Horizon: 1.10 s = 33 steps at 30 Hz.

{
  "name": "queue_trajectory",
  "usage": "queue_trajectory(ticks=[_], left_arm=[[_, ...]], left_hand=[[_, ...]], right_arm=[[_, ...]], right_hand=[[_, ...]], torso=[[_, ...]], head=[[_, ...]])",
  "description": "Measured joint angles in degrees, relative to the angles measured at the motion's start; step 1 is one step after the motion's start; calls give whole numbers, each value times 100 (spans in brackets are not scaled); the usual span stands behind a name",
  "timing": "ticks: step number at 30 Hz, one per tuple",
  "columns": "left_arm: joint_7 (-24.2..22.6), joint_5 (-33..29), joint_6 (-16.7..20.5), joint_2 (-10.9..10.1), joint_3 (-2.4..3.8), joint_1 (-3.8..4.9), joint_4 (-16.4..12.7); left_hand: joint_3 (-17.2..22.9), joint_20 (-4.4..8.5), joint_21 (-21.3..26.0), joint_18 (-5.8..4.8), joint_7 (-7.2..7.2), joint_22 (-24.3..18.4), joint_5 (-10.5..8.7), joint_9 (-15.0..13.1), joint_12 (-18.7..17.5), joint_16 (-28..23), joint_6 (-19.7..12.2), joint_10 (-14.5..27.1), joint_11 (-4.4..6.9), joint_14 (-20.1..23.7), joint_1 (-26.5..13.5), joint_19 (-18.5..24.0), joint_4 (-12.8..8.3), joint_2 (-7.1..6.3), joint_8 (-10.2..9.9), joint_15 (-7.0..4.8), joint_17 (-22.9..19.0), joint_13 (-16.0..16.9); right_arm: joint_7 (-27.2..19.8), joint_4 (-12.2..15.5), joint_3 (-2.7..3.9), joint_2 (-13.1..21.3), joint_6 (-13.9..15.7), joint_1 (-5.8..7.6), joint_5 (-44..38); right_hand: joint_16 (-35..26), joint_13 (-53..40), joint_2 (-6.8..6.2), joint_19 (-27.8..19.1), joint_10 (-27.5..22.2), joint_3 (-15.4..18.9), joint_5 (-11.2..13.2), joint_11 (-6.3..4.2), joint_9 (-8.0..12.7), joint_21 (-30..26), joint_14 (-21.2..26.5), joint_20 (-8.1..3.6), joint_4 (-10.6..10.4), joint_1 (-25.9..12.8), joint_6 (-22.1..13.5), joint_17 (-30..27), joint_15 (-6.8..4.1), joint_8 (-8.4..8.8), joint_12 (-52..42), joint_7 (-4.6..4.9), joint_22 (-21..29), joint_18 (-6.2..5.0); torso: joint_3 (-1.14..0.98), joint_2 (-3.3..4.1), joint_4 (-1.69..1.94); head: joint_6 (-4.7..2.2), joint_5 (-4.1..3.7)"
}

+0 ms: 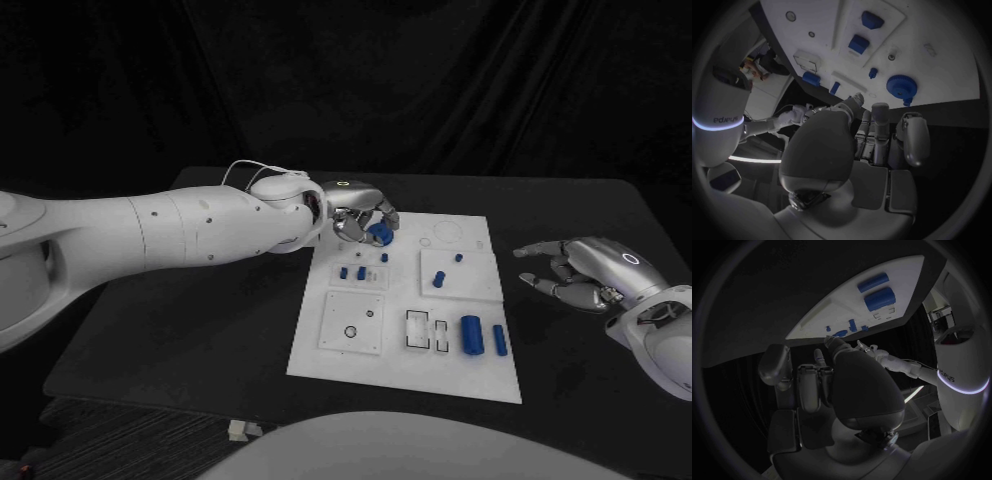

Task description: Assemble the parts on the task board

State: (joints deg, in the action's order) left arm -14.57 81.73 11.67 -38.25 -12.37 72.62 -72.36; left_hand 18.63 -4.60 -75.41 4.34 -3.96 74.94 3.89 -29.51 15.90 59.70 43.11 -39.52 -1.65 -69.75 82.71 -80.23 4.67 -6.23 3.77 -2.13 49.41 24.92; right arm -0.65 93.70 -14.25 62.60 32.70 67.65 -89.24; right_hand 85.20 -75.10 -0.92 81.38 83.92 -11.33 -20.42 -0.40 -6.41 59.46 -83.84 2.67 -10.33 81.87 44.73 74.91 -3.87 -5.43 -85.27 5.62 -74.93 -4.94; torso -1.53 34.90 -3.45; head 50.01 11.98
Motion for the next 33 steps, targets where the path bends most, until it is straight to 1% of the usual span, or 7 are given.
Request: queue_trajectory(ticks=[4, 8, 12, 19, 23, 28, 33], left_arm=[[-140, 542, 105, 75, -2, -74, 85], [-197, 832, 165, 118, -2, -113, 137], [-220, 1105, 207, 170, -1, -157, 203], [-215, 1374, 219, 270, 1, -226, 356], [-198, 1456, 219, 316, 1, -265, 424], [-160, 1521, 219, 370, 0, -311, 481], [-119, 1554, 225, 445, 0, -336, 556]], left_hand=[[-171, 32, -17, 0, 50, 0, 38, 223, -22, 137, 56, -85, 40, -21, -38, -32, 15, -38, 0, -21, -23, -132], [-225, 20, -27, 0, 57, 0, 79, 347, 5, 232, 224, -227, 38, -22, -38, -60, -9, -38, 0, -23, -23, -172], [-265, 38, -48, 0, 108, -1, 82, 454, 78, 332, 404, -353, 77, -41, -38, -78, -16, -38, 34, -41, -29, -172], [-265, 40, -82, 1, 110, -1, 110, 551, 113, 414, 461, -479, 72, -61, -38, -121, -16, -38, 34, -61, -30, -179], [-265, 40, -106, 1, 199, -1, 245, 619, 113, 465, 550, -500, 51, -74, 0, -121, -16, 0, 34, -49, -61, -220], [-262, 49, -111, 2, 242, -1, 345, 699, 112, 618, 594, -540, 11, -142, 0, -156, -18, 0, 34, -21, 37, -267], [-212, 61, -137, 0, 324, -2, 467, 770, 87, 658, 675, -603, -51, -164, 26, -183, -65, 26, 34, 1, 22, -318]], right_arm=[[-12, -3, 0, -2, 3, 0, 0], [-17, -7, 0, -4, 5, 0, 0], [-22, -12, 1, -9, 6, 0, 0], [-27, -17, 1, -12, 6, 0, 0], [-27, -19, 1, -12, 6, 0, 0], [-27, -19, 0, -11, 4, 0, 0], [-27, -20, 0, -12, 3, 0, 0]], right_hand=[[0, 0, 0, 0, 0, -6, 0, 0, 0, 0, 0, 0, 7, 0, 0, 0, 0, 0, -1, 0, 0, 0], [0, 1, 0, 0, 0, -6, 0, 0, 0, 0, 0, 0, 6, 0, 0, 0, 0, 0, -4, 0, 0, -1], [0, 3, 0, 0, 0, -6, 0, 0, 0, 0, 0, 0, 6, 0, 0, 0, 0, 0, -15, 0, 1, 0], [0, 4, 0, 0, 0, -6, 1, 0, -1, 0, 0, 0, 6, 0, 0, 0, 0, 0, -21, 0, 1, 0], [0, 4, 0, 0, 0, -6, 1, 0, -1, 0, 0, 0, 6, 0, 0, 0, 0, 0, -22, 0, 2, 0], [0, 4, 0, 0, 0, -15, -20, 0, -1, 0, 0, 0, -2, 0, 11, 0, 0, 0, -22, 11, 2, 0], [0, 4, 0, 0, 0, -22, -35, 0, -1, 0, 0, 0, -9, 0, 20, 0, 0, 0, 1, 20, 2, -1]], torso=[[8, -3, -9], [18, -4, -14], [25, -4, -23], [23, -3, -25], [18, -2, -23], [14, -3, -21], [14, -4, -21]], head=[[0, 5], [0, 10], [0, 20], [0, -6], [0, -16], [0, -23], [0, 10]])
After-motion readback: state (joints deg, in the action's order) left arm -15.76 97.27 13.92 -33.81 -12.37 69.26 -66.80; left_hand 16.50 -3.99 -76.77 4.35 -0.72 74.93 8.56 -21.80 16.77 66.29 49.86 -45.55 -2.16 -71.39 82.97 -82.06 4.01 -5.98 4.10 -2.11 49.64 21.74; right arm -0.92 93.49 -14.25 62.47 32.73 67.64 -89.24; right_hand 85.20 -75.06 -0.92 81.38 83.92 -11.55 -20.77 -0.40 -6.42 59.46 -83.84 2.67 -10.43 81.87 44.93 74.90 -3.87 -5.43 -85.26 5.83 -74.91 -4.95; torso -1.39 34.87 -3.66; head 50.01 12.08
